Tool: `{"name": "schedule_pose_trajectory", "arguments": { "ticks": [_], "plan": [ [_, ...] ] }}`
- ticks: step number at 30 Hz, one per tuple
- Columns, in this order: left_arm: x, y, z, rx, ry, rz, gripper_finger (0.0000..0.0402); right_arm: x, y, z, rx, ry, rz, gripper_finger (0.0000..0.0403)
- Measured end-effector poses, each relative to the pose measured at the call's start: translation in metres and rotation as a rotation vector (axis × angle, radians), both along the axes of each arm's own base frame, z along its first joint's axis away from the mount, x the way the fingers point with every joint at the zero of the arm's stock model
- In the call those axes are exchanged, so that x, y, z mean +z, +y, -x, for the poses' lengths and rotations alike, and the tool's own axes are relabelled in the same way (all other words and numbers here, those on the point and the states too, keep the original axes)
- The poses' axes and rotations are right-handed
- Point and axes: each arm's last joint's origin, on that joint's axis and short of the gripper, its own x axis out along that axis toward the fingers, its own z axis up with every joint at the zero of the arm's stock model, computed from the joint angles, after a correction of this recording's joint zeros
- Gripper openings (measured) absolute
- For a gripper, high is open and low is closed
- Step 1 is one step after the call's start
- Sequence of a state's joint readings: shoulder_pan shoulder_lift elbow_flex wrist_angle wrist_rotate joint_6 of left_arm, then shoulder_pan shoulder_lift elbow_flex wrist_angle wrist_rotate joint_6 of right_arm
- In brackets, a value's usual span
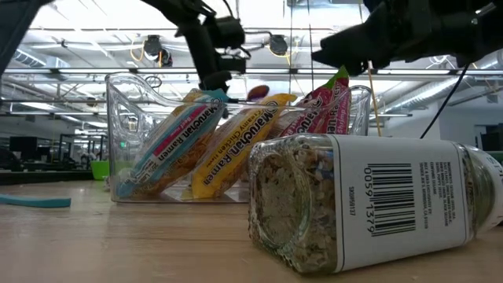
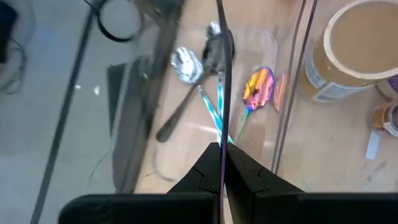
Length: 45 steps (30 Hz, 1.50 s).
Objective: Pick & Place Food Item
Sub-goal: Put the left blue spoon into the top transparent bin
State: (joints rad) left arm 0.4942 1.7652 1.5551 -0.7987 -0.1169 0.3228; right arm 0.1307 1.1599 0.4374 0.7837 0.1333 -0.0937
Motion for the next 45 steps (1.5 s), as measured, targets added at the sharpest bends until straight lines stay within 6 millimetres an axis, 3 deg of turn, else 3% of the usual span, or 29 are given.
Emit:
{"name": "schedule_pose_trajectory", "arguments": {
  "ticks": [7, 20, 28, 37, 45],
  "plan": [
    [-0.016, 0.013, -0.027, -0.060, 0.101, 0.076, 0.0007, -0.008, 0.000, 0.000, -0.002, 0.081, 0.011, 0.0238],
    [-0.054, 0.037, -0.060, -0.091, 0.310, 0.169, 0.0007, -0.006, -0.003, 0.000, -0.056, 0.058, 0.044, 0.0238],
    [-0.069, 0.045, -0.063, -0.087, 0.380, 0.185, 0.0007, -0.005, -0.009, 0.000, -0.081, 0.056, 0.043, 0.0238],
    [-0.068, 0.050, -0.062, -0.081, 0.364, 0.167, 0.0005, -0.004, -0.009, -0.001, -0.081, 0.039, 0.053, 0.0238],
    [-0.088, 0.052, -0.067, -0.086, 0.401, 0.189, 0.0005, -0.002, -0.009, -0.001, -0.082, 0.027, 0.054, 0.0238]
  ]
}}
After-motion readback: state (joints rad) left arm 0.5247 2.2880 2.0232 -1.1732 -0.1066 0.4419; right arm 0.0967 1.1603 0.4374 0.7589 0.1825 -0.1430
